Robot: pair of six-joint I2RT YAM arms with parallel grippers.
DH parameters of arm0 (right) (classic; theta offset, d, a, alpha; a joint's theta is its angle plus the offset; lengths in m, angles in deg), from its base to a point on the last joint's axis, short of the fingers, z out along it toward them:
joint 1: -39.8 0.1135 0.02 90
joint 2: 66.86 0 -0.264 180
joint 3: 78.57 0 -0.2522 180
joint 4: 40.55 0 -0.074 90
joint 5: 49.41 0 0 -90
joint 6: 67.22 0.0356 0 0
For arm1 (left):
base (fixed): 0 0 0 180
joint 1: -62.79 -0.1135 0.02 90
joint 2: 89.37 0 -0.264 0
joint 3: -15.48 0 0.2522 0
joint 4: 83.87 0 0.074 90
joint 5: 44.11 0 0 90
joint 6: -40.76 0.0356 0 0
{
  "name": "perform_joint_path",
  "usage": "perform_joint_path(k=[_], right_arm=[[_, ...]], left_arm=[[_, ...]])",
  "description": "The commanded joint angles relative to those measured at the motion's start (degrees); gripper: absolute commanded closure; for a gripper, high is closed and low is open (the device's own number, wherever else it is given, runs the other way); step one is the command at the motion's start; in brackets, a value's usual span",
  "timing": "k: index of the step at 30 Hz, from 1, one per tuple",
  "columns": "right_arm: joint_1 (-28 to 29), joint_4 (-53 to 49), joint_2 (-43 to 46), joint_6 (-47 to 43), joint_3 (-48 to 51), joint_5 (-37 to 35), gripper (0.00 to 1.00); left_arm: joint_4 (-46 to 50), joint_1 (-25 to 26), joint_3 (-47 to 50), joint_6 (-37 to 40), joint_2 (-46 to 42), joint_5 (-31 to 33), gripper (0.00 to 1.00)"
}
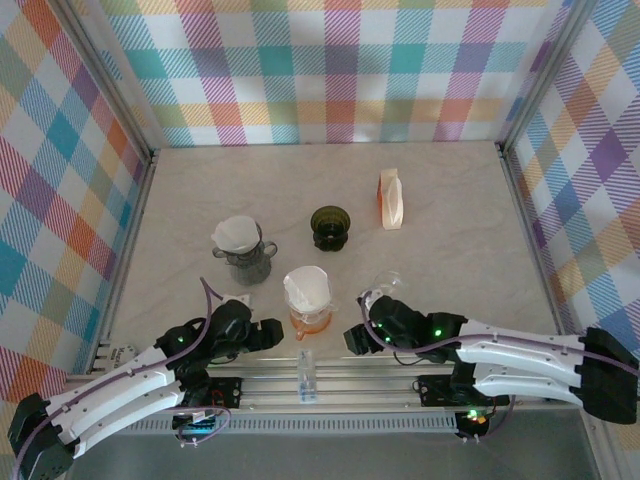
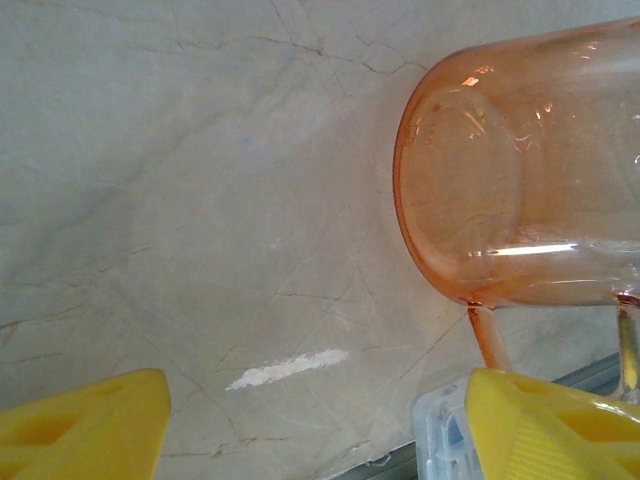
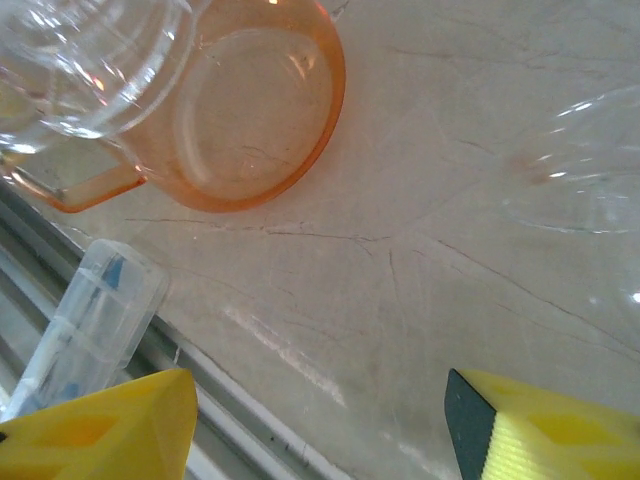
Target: Place the coffee filter in the dripper
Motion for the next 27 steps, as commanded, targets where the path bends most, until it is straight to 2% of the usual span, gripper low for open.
perform_joint_path(k=[1, 5, 14, 27], right_arm=[[1.47, 14.46, -2.74, 0.42, 3.05, -1.68, 0.33], [2.32, 24.39, -6.67, 0.06, 5.93, -2.28, 0.33], [3.07, 38.92, -17.24, 0.37, 6.78, -4.3, 0.34], [3.0, 45.5, -24.41, 1.17, 5.56, -9.34, 0.36]], left_arm=[[-7.18, -0.58, 1.52, -1.95, 0.76, -1.95, 0.24], [-9.74, -0.61, 2.91, -2.89, 2.44, -2.01, 0.25], [-17.47, -0.61, 3.15, -3.41, 8.46, -2.01, 0.32], [-24.64, -0.95, 0.35, -3.94, 19.11, 0.1, 0.4]])
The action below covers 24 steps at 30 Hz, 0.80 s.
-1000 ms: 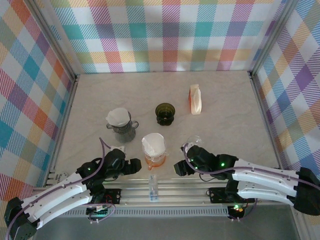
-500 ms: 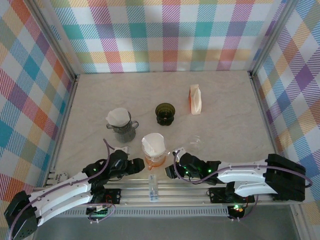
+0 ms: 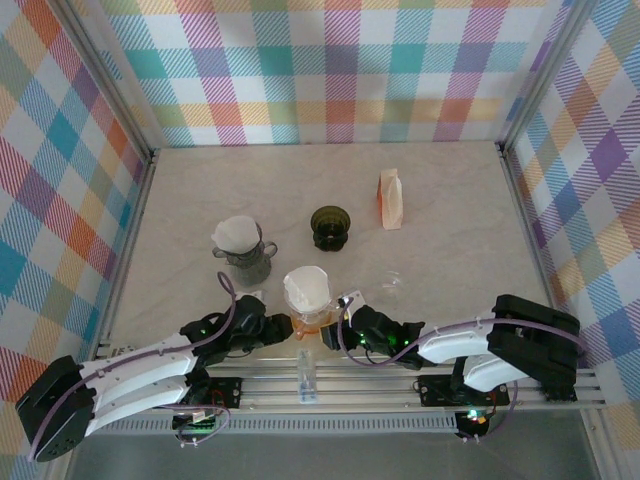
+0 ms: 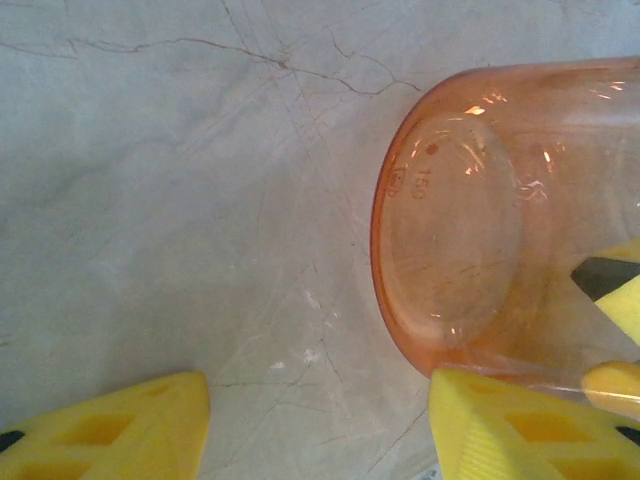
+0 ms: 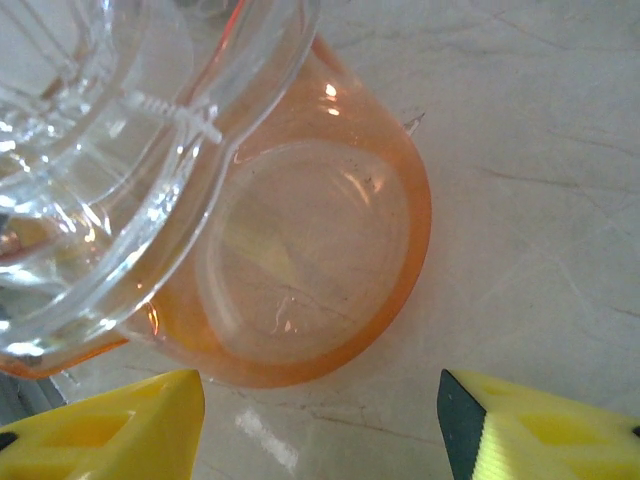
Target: Place the coffee filter in the dripper
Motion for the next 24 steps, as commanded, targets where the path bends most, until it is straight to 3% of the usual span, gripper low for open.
perform_joint_path(k=[1, 10, 24], right_arm=[[0.32, 3.61, -0.78, 1.04, -0.65, -3.18, 0.36], [0.25, 4.99, -2.47, 1.57, -0.95, -7.82, 0.37], [-2.33, 6.32, -1.73, 0.93, -0.94, -7.86, 0.37]], left_arm=[[-6.09, -0.93, -1.39, -0.52, 3.18, 1.17, 0.4], [-8.52, -1.52, -3.83, -0.31, 7.0, 2.63, 0.37], [-13.07, -3.26, -7.31, 0.39, 13.26, 2.61, 0.37]])
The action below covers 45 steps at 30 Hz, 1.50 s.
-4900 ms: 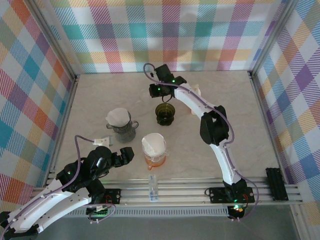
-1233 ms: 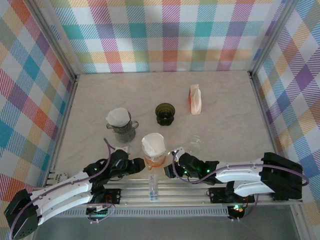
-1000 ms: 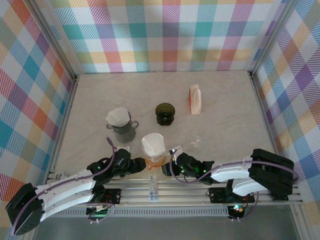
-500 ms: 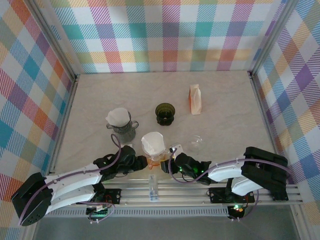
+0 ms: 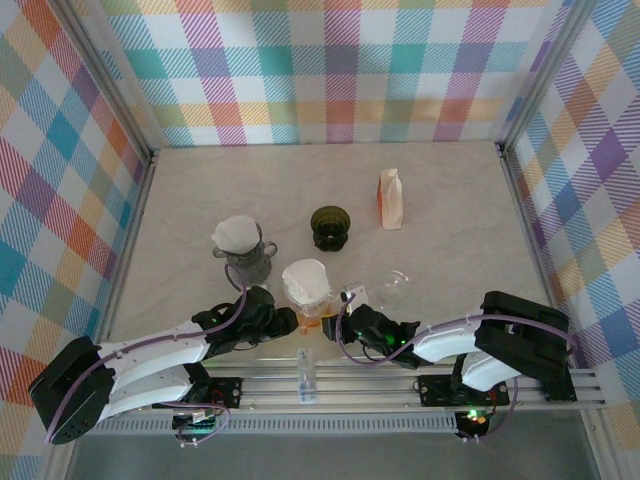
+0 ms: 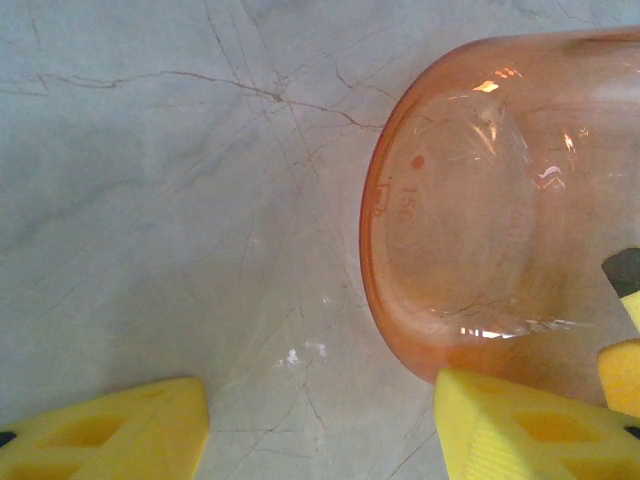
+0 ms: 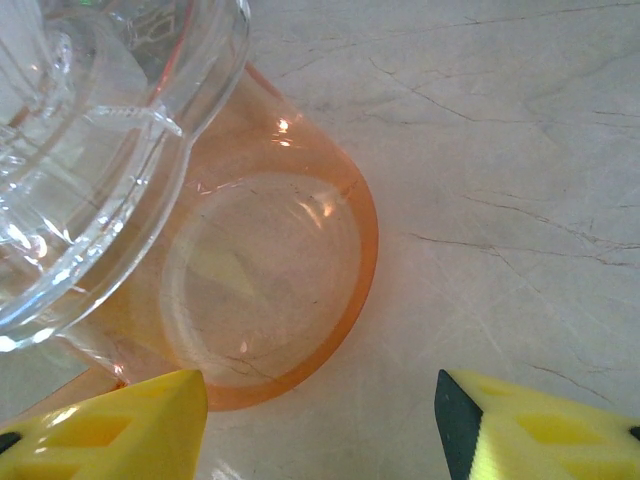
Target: Place the coffee filter in the dripper
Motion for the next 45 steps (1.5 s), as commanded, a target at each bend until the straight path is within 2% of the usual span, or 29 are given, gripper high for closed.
perform_joint_path(k=[1, 5, 9, 18, 23, 27, 30, 33, 37, 45], right_arm=[[-1.33, 1.86, 1.46, 0.23, -0.87, -0.97, 0.37], [-1.69, -0.74, 2.37, -0.04, -1.05, -1.01, 0.37], [-1.65, -3.26, 5.29, 0.33, -0.3, -1.38, 0.37], [-1.13, -9.57, 11.94, 1.44, 0.88, -1.18, 0.36], [1.24, -11.65, 12.67, 2.48, 1.45, -2.02, 0.35], [4.0, -8.68, 10.55, 1.05, 1.87, -1.5, 0.35], [5.75, -4.44, 7.27, -0.81, 1.37, -1.5, 0.34], [5.82, -0.79, 3.44, -1.72, 0.36, -2.06, 0.33], [5.77, 3.04, -1.27, -2.97, -1.62, -3.25, 0.32], [4.01, 6.27, -7.44, -4.24, -4.73, -4.64, 0.33]], left_arm=[[-12.77, -1.82, -3.06, 1.53, 4.82, 2.77, 0.37], [-12.5, -1.94, -5.38, 1.69, 7.32, 2.3, 0.38], [-8.15, -2.0, -6.09, 1.84, 5.14, 3.45, 0.38], [7.54, -2.01, -6.18, 0.56, -7.35, 4.43, 0.35], [16.86, -1.87, -5.42, -1.29, -16.09, 4.13, 0.3], [21.18, -1.92, -4.64, -2.07, -22.95, 3.99, 0.28], [22.53, -1.8, -4.88, -1.6, -27.54, 3.24, 0.22], [24.59, -1.79, -6.64, -0.3, -31.16, 4.05, 0.13], [27.71, -1.83, -10.7, 2.22, -34.23, 5.23, 0.05], [32.77, -1.75, -19.17, 7.5, -37.13, 7.56, 0.05]])
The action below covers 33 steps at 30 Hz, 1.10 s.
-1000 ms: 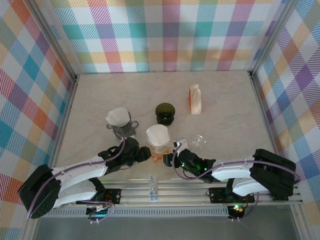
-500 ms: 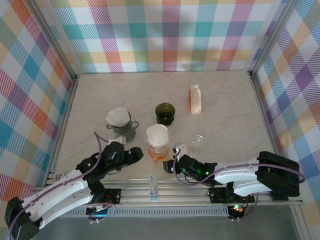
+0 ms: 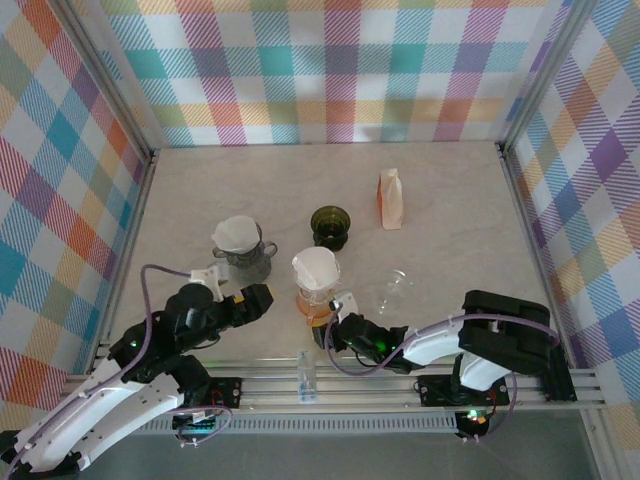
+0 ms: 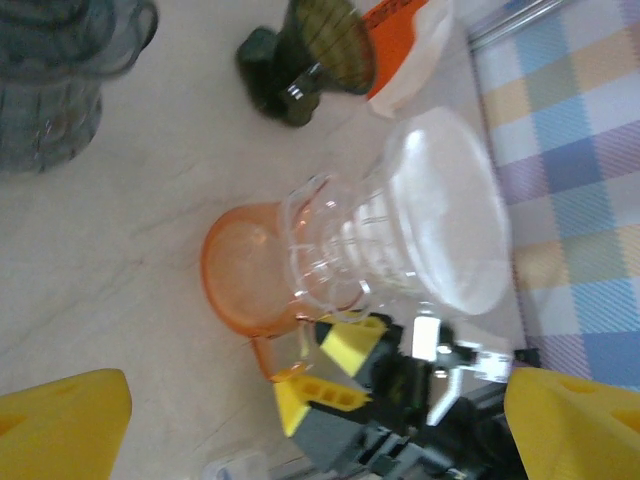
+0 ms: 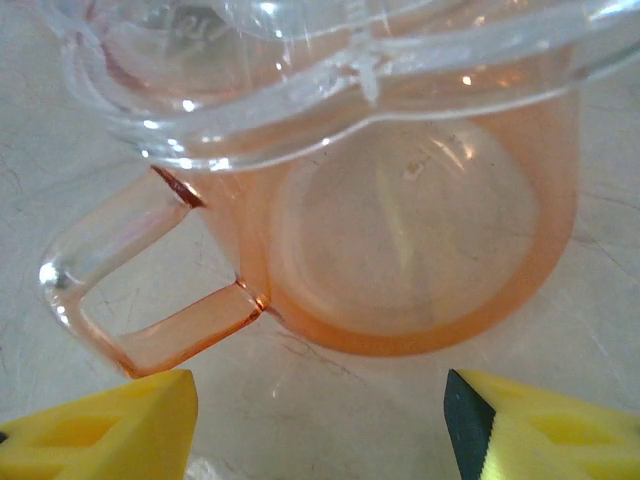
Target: Place the coffee filter in the dripper
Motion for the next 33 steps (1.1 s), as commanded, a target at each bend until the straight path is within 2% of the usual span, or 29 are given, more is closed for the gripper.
perform_joint_path(k=[1, 10, 20, 33], right_arm=[[-1.13, 4.19, -2.07, -2.01, -2.35, -1.55, 0.33], [-4.87, 7.65, -7.68, -3.4, -5.39, -1.36, 0.34], [-10.8, 9.48, -14.72, -3.84, -11.56, 2.03, 0.35], [-17.19, 5.14, -22.01, -3.9, -22.47, 5.63, 0.36]], left_arm=[[3.8, -0.03, -2.87, 3.59, -1.46, 2.11, 0.05], [6.95, -0.02, -4.66, 4.17, -5.16, 4.95, 0.04], [10.21, -0.04, -2.73, 2.58, -8.39, 6.88, 0.04], [10.66, 0.01, -0.73, 1.02, -9.69, 6.96, 0.04]])
